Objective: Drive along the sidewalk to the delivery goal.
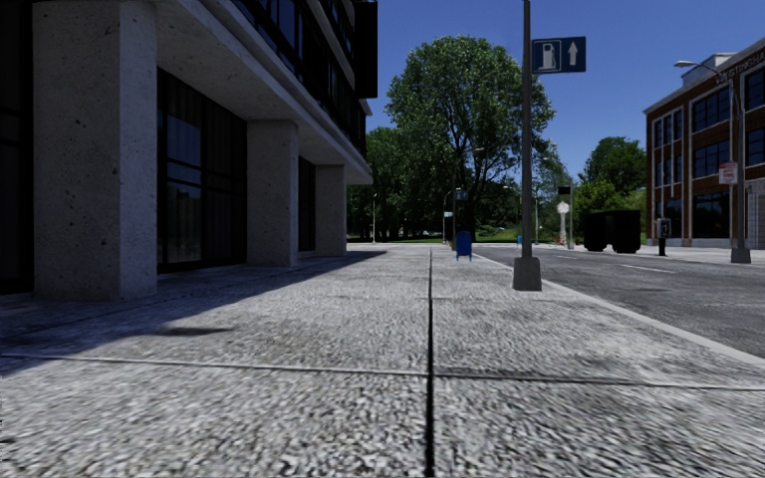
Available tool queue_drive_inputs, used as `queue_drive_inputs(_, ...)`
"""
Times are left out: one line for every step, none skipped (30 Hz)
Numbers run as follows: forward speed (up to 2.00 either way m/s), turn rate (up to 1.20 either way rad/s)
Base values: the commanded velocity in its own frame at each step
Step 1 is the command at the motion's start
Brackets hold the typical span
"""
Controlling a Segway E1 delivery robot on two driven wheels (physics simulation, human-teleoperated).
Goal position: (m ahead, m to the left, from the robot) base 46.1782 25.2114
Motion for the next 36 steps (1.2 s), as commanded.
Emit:
queue_drive_inputs(2.00,0.00)
queue_drive_inputs(2.00,0.00)
queue_drive_inputs(2.00,0.00)
queue_drive_inputs(2.00,0.00)
queue_drive_inputs(2.00,0.00)
queue_drive_inputs(2.00,0.00)
queue_drive_inputs(2.00,0.00)
queue_drive_inputs(2.00,0.00)
queue_drive_inputs(2.00,0.00)
queue_drive_inputs(2.00,0.00)
queue_drive_inputs(2.00,0.00)
queue_drive_inputs(2.00,0.00)
queue_drive_inputs(2.00,0.00)
queue_drive_inputs(2.00,0.00)
queue_drive_inputs(2.00,0.00)
queue_drive_inputs(2.00,0.00)
queue_drive_inputs(2.00,0.00)
queue_drive_inputs(2.00,0.00)
queue_drive_inputs(2.00,0.00)
queue_drive_inputs(2.00,0.00)
queue_drive_inputs(2.00,0.00)
queue_drive_inputs(2.00,0.00)
queue_drive_inputs(2.00,0.00)
queue_drive_inputs(2.00,0.00)
queue_drive_inputs(2.00,0.00)
queue_drive_inputs(2.00,0.00)
queue_drive_inputs(2.00,0.00)
queue_drive_inputs(2.00,0.00)
queue_drive_inputs(2.00,0.00)
queue_drive_inputs(2.00,0.00)
queue_drive_inputs(2.00,0.00)
queue_drive_inputs(2.00,0.00)
queue_drive_inputs(2.00,0.00)
queue_drive_inputs(2.00,0.00)
queue_drive_inputs(2.00,0.00)
queue_drive_inputs(2.00,0.00)
